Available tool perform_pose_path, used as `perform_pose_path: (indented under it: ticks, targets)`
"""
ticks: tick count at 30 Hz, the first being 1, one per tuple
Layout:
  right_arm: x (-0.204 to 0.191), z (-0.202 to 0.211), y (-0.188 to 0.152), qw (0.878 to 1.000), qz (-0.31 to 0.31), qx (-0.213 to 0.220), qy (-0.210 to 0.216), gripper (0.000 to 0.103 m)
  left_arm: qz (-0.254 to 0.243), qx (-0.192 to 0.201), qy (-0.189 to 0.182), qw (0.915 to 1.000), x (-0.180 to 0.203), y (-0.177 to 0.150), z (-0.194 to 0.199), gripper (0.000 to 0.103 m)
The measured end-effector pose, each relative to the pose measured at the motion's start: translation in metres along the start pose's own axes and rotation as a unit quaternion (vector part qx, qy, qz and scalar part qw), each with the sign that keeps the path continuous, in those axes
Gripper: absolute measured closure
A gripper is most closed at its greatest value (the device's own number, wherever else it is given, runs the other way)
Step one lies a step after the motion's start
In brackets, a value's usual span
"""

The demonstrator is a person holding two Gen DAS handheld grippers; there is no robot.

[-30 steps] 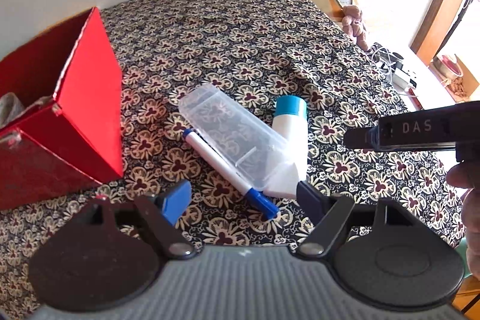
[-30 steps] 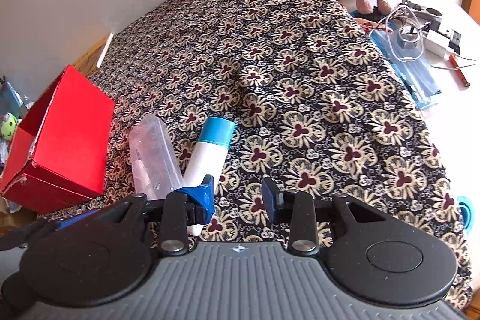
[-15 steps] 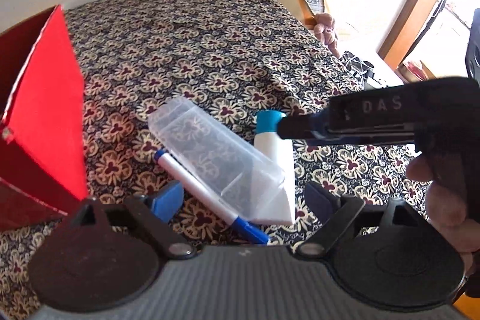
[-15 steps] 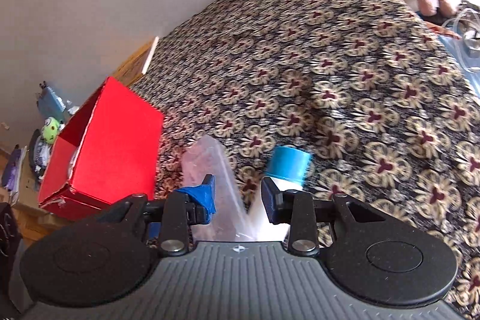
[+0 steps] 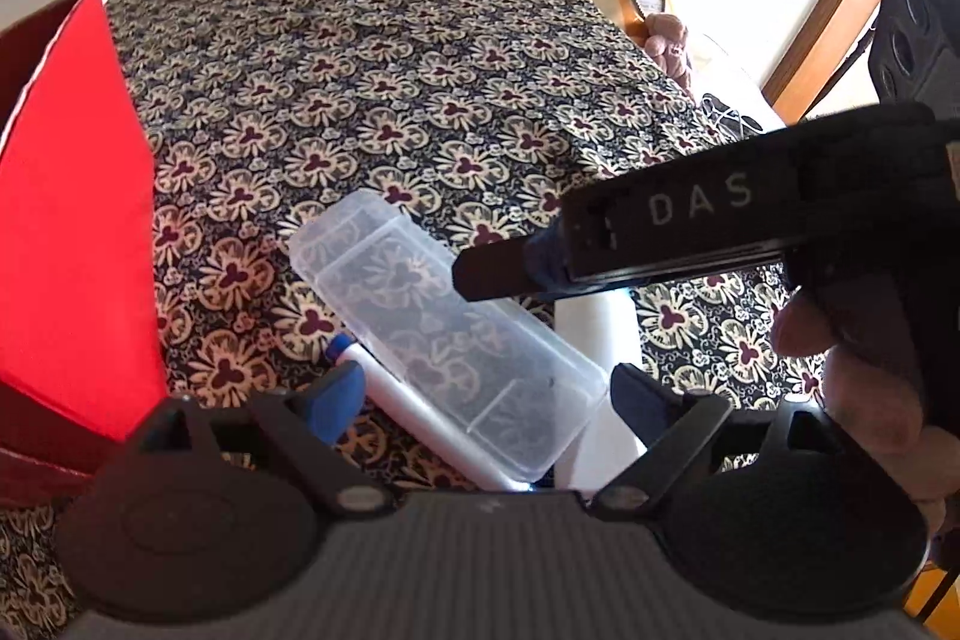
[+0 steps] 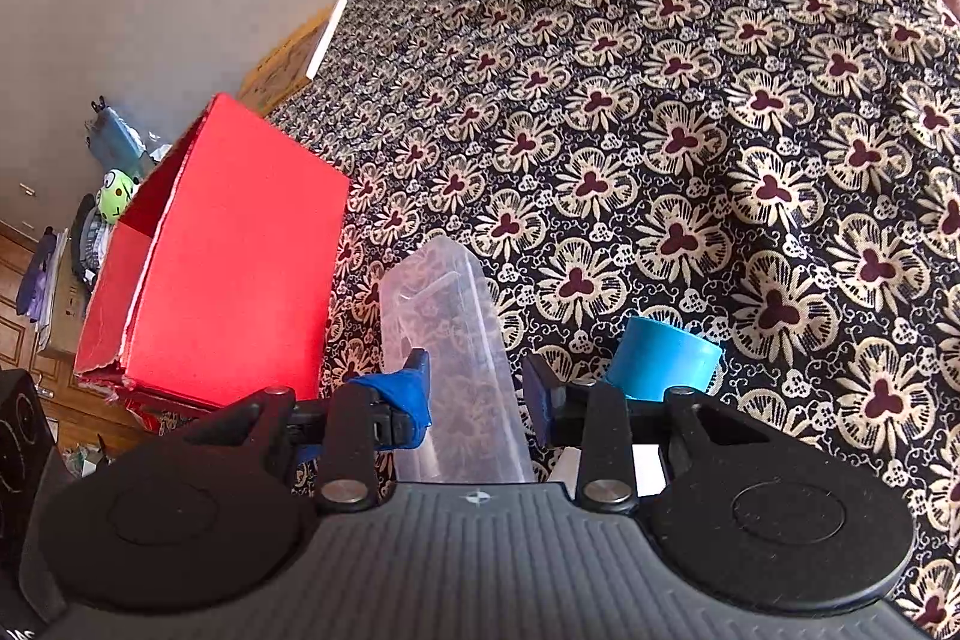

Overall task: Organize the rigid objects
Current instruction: 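Lower the right tool over the clear plastic case and close on it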

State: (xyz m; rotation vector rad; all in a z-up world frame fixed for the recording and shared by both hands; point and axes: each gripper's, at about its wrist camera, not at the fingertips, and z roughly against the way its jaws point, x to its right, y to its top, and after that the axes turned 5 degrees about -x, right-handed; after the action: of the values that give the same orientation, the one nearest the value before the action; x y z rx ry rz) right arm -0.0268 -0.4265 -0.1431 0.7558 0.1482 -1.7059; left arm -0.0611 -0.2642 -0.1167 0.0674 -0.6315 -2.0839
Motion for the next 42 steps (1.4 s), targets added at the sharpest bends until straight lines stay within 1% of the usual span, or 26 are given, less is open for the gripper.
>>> perform_pose_path:
  ticks: [4,7,10,19,22,29,31,34,39,42]
  targets:
    - [0.007,-0.005,-0.001,0.999,-0.019,-0.017,0.021,0.085,0.002,-0.014,-0.003,0.9999,-0.001,0.003,-0.006,0.014]
    - [0.009,-0.010,-0.003,0.999,-0.025,-0.025,0.025,0.085,0.003,-0.021,0.000,0.9998,-0.001,0.006,-0.010,0.014]
    - [0.013,-0.015,-0.008,0.998,-0.040,-0.034,0.045,0.085,0.009,-0.031,-0.001,0.9995,-0.005,0.009,-0.013,0.014]
    - [0.017,-0.012,-0.015,0.997,-0.056,-0.020,0.058,0.087,0.010,-0.038,0.001,0.9992,-0.007,0.010,-0.015,0.014]
    - [0.019,-0.012,-0.019,0.996,-0.063,-0.023,0.066,0.087,0.010,-0.039,-0.002,0.9992,-0.007,0.009,-0.014,0.014]
    - [0.010,-0.011,-0.036,0.996,-0.047,-0.031,0.067,0.087,-0.006,-0.030,-0.002,0.9995,-0.003,-0.005,-0.008,0.014]
    - [0.008,-0.011,-0.038,0.997,-0.042,-0.026,0.061,0.089,-0.008,-0.030,-0.003,0.9995,-0.005,-0.008,-0.007,0.014]
    - [0.003,-0.014,-0.036,0.998,-0.024,-0.009,0.048,0.086,-0.012,-0.029,-0.004,0.9995,-0.006,-0.013,-0.006,0.014]
    - [0.001,-0.017,-0.032,0.999,-0.020,0.000,0.049,0.087,0.002,-0.030,-0.004,0.9995,-0.014,-0.013,-0.013,0.014]
    - [-0.001,-0.018,-0.034,0.999,-0.008,0.007,0.046,0.086,0.002,-0.023,0.009,0.9997,-0.015,-0.010,-0.015,0.014]
